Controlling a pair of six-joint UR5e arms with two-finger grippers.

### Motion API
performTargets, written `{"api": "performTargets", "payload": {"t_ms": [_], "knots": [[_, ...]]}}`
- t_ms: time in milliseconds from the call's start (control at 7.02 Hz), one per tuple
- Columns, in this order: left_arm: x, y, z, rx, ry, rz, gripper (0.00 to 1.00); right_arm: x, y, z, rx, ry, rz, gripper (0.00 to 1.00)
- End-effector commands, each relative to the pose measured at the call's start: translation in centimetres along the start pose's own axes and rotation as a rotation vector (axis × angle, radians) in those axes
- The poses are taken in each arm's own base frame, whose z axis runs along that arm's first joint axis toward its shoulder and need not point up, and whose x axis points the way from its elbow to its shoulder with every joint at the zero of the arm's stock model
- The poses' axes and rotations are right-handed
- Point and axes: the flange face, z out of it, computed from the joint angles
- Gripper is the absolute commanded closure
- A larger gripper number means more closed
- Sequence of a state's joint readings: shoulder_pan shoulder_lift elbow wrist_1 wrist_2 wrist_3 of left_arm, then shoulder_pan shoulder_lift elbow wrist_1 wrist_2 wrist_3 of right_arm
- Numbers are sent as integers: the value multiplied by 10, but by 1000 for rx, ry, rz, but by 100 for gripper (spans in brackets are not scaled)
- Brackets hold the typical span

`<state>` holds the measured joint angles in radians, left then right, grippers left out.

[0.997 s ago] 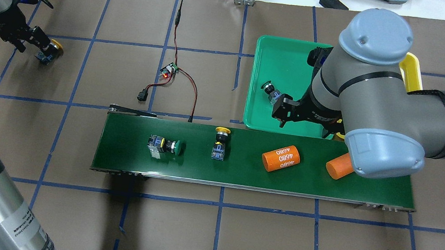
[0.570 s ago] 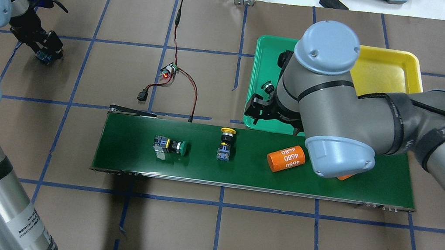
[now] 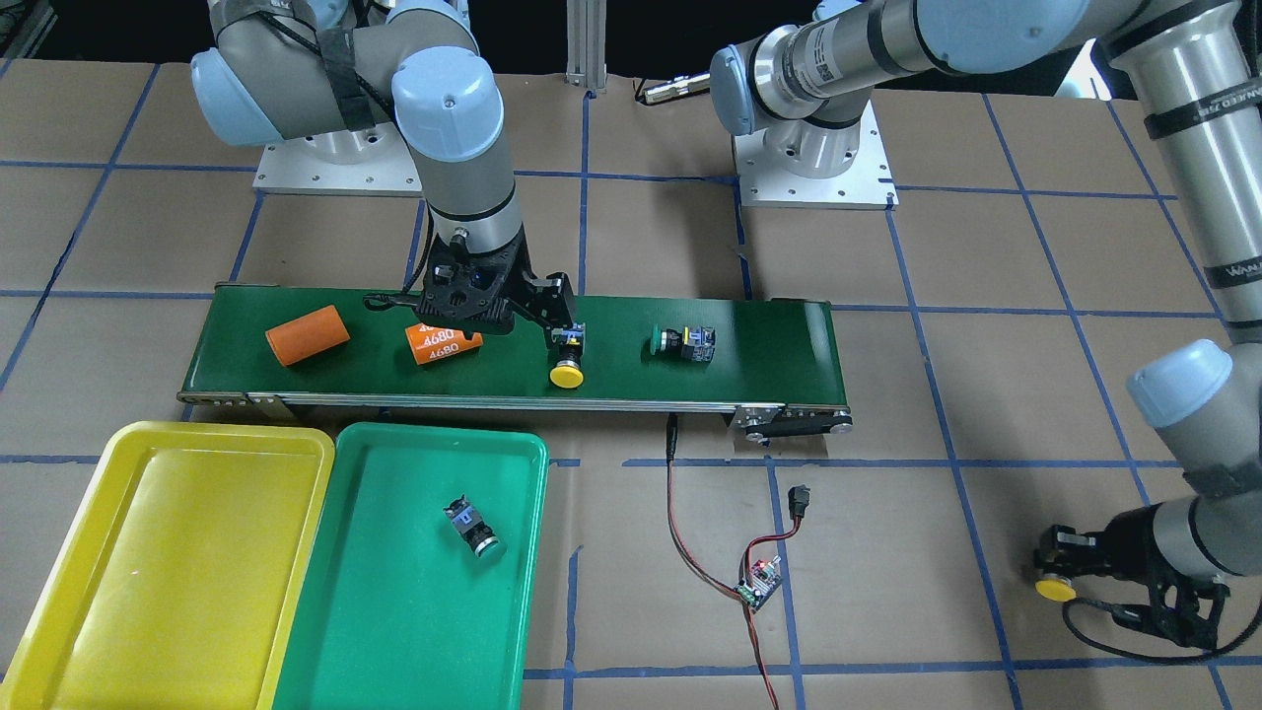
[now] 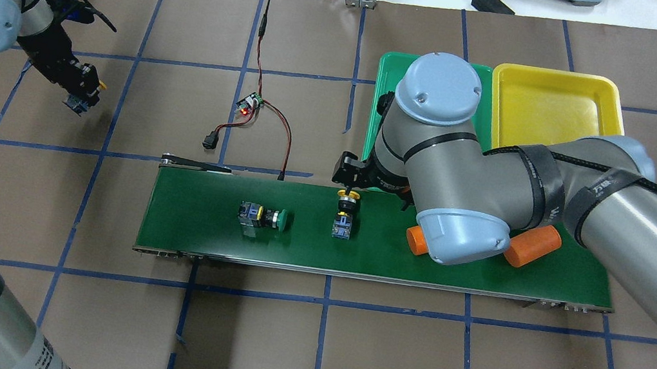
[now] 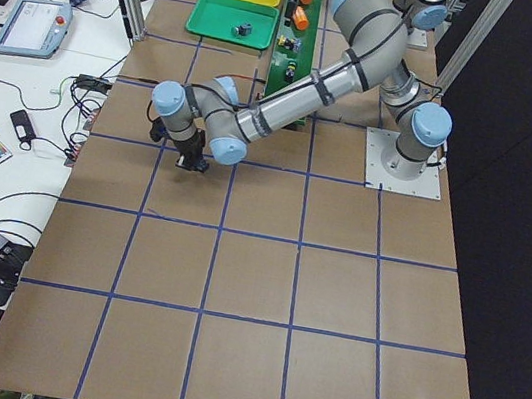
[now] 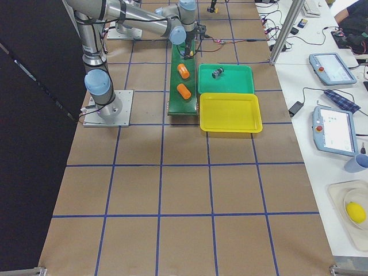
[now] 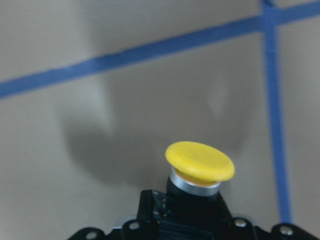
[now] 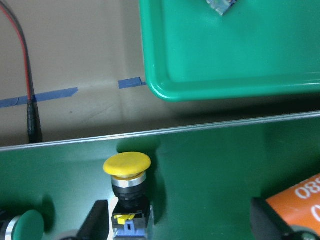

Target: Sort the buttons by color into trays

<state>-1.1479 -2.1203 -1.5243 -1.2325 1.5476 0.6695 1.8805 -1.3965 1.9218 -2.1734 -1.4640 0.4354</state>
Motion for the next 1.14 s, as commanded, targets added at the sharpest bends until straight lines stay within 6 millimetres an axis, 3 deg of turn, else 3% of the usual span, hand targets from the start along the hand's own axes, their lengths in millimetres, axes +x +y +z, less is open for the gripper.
{"api": "performTargets", "payload": {"t_ms": [0, 142, 285, 427, 570, 712, 854, 997], "knots": [[112, 64, -29, 8, -3, -89, 100, -5, 2, 20, -47, -11, 6, 0], [176, 69, -39, 13, -38, -128, 100, -4, 1, 26, -58, -7, 30, 0], [238, 71, -35, 13, -51, -168, 100, -4, 0, 33, -69, 2, 38, 0], [273, 84, -21, -9, -50, -245, 100, -2, -1, 37, -71, 17, 39, 5], [287, 98, -4, -16, -53, -249, 100, -1, 0, 40, -89, 29, 41, 66], [292, 115, 16, 0, -47, -311, 100, 1, 1, 46, -111, 36, 44, 97], [295, 126, 29, 27, -47, -330, 89, 0, 1, 47, -112, 35, 44, 100], [300, 134, 39, 5, -31, -331, 46, 2, -3, 40, -97, 29, 35, 100]]}}
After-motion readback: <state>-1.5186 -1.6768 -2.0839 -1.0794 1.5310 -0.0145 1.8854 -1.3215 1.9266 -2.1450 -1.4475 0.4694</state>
